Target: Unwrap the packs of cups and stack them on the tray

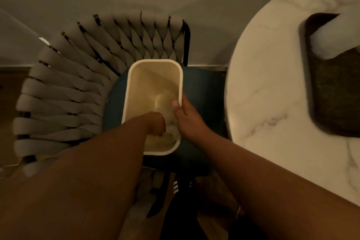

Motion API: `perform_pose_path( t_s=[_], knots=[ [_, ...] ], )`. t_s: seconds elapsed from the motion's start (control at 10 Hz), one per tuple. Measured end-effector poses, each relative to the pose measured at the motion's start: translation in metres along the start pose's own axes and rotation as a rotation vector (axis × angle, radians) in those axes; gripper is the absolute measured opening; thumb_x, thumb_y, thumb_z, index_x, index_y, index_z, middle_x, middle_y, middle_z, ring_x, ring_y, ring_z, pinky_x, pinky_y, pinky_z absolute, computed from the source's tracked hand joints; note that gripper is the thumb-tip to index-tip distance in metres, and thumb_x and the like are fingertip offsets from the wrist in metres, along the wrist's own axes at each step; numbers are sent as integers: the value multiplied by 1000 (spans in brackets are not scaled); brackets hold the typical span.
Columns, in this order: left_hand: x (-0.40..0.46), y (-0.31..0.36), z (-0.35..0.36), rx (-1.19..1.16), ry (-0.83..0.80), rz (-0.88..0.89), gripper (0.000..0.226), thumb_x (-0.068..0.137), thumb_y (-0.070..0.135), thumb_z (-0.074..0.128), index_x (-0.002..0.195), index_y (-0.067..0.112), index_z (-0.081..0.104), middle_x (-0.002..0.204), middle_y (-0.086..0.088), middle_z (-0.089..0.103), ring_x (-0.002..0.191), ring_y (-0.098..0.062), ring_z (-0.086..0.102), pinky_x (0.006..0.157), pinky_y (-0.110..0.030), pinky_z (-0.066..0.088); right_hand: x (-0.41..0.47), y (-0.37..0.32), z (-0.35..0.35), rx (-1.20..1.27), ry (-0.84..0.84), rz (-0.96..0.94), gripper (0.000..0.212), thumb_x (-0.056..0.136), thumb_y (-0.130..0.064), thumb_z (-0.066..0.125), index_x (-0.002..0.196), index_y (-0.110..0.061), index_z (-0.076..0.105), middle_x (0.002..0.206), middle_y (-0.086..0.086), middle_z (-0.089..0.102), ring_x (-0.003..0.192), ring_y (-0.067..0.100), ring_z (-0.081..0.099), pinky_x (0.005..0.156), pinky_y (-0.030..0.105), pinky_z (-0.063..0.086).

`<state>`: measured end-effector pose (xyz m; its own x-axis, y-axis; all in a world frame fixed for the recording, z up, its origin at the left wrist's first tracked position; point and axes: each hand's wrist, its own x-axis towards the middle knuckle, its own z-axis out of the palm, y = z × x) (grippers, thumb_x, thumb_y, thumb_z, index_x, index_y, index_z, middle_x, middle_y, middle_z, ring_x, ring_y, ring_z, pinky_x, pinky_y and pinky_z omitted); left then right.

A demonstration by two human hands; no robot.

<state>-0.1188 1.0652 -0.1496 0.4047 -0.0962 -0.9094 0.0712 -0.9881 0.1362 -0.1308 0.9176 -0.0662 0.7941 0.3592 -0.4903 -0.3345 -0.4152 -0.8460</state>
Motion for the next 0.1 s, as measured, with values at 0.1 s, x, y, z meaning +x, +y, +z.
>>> perform_pose_path(
  t_s=[0.1],
  knots=[
    [-42, 8, -11, -187, 36, -77, 26, 95, 21, 61, 114, 4, 68, 104, -12, 72, 76, -17, 62, 78, -32, 54, -25, -21, -25, -15, -12, -14, 51, 105, -38, 34, 153, -31, 19, 143, -3, 42, 118, 3, 35, 98, 20, 25]
  ],
)
